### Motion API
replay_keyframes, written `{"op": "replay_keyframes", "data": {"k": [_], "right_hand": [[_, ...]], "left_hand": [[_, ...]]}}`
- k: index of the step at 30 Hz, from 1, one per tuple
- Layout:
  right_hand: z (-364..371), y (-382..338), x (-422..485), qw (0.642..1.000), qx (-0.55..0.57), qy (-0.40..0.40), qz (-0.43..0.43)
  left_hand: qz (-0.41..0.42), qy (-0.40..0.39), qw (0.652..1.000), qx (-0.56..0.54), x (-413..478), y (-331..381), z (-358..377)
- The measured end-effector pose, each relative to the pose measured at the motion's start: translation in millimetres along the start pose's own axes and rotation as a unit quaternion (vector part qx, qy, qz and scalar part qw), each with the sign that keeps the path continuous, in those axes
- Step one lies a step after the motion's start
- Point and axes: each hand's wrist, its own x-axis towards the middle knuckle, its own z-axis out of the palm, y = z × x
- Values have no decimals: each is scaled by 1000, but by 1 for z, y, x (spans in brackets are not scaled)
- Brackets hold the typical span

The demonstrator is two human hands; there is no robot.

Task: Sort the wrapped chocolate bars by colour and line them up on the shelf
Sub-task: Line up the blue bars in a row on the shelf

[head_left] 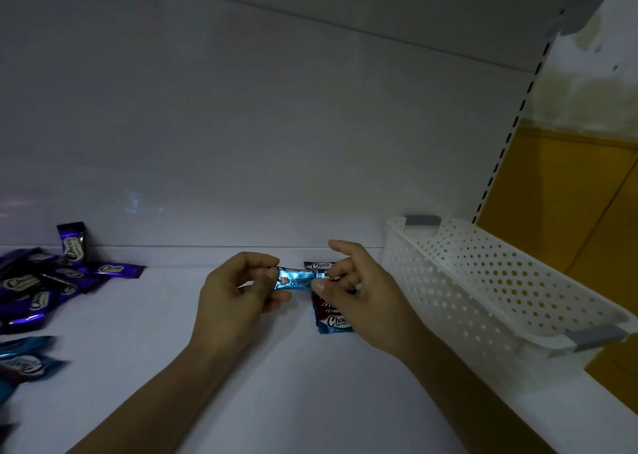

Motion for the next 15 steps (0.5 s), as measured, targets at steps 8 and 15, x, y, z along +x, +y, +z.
{"op": "replay_keyframes", "data": {"k": [8, 15], "right_hand": [[5, -3, -3, 994, -9, -35, -103], [-3, -8, 1, 995, 4, -12, -100]], "left_hand": [[-57, -79, 995, -1, 4, 5, -6], [-35, -140, 987, 74, 0, 4, 0]]}}
